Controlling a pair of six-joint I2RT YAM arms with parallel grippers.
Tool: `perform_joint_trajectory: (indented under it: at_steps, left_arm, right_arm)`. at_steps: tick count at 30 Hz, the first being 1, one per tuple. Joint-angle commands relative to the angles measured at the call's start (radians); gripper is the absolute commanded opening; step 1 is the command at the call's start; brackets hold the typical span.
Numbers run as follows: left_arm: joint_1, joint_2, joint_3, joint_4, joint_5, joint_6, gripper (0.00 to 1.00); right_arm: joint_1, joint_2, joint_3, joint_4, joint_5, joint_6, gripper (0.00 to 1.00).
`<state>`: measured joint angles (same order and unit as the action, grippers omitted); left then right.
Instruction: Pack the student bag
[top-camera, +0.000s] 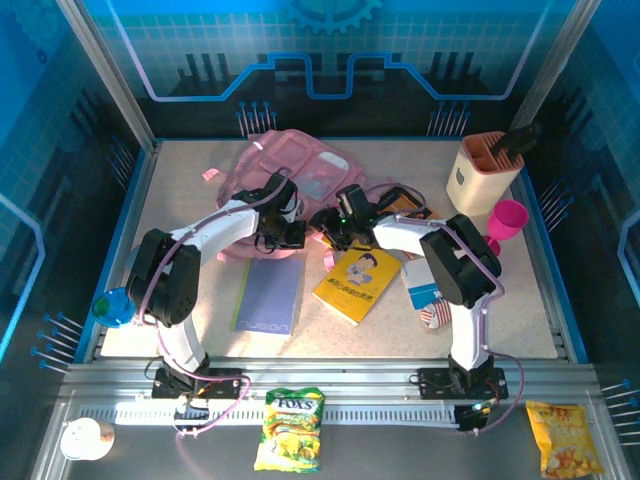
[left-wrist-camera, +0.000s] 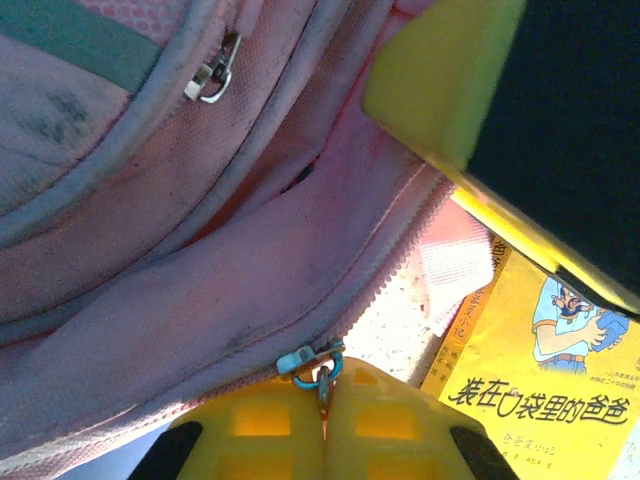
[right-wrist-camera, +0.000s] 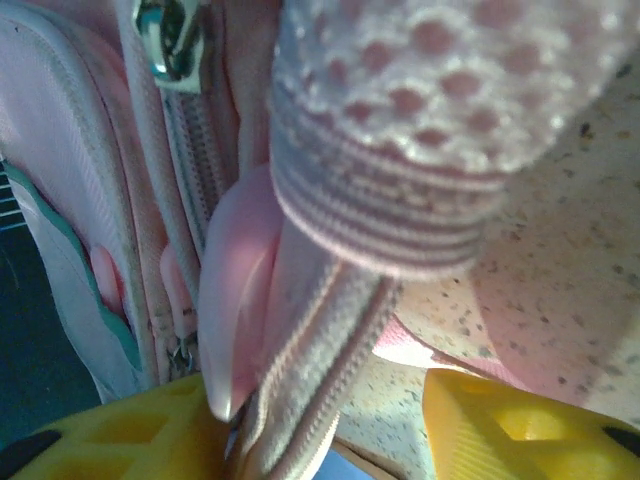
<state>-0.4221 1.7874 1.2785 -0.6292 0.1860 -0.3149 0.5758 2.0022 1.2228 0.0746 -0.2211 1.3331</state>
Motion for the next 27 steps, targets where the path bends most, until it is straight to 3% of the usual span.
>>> perform_joint_trajectory:
  at_steps: [1, 10, 20, 27]
  left_arm:
    - [-0.009, 0.01, 0.037, -0.048, 0.047, 0.001, 0.0]
    - [-0.007, -0.002, 0.069, -0.145, 0.015, 0.053, 0.0]
    - [0.08, -0.09, -0.019, -0.197, -0.061, 0.103, 0.0]
    - [0.127, -0.121, -0.088, -0.153, -0.015, 0.073, 0.0]
  right_arm:
    - [0.006, 0.032, 0.034, 0.027, -0.013, 0.004, 0.48]
    - [-0.032, 0.007, 0.054, 0.006, 0.028, -0.059, 0.17]
    - [-0.127, -0.075, 0.119, -0.111, 0.088, -0.223, 0.13]
    - [-0.193, -0.054, 0.139, -0.121, 0.058, -0.318, 0.11]
